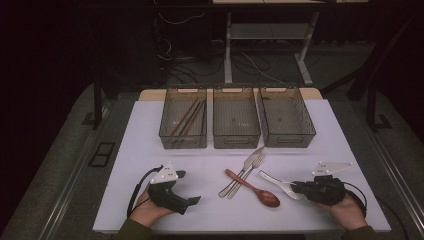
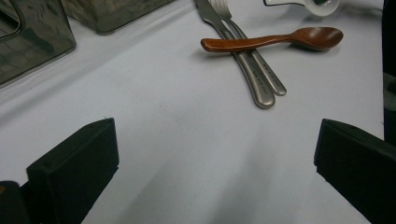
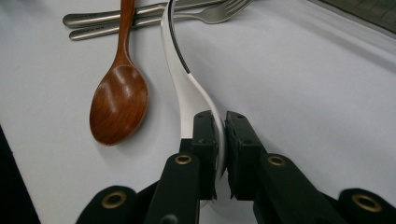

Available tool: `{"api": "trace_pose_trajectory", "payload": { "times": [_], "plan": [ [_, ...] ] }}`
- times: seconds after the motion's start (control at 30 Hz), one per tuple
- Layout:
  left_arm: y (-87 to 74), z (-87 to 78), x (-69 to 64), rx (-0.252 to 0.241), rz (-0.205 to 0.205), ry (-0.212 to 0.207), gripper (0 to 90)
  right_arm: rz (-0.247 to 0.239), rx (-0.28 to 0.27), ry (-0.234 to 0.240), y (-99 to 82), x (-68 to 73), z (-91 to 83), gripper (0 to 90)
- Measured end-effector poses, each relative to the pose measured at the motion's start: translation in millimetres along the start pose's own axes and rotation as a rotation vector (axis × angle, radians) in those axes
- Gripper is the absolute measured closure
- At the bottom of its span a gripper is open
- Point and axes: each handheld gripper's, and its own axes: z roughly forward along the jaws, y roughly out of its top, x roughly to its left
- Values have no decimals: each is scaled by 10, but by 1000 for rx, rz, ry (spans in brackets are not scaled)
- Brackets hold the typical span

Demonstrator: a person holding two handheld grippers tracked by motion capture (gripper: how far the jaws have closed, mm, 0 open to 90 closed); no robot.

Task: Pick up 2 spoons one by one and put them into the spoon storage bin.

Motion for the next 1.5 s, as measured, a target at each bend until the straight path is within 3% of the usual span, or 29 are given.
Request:
{"api": "trace_pose_trajectory", "payload": {
  "times": [0.47,0.8,0.97,1.5],
  "plan": [
    [-6,12,7,-7,-9,2,0,-1,-11,-13,96,-47,9,822],
    [-17,31,8,-8,11,1,0,-4,-29,-10,210,-67,26,822],
    [-16,29,26,-33,-5,4,0,-10,-36,-9,295,-88,46,823],
    [-11,38,35,-37,-6,-1,0,-12,-106,-24,566,-196,45,823]
  ]
}}
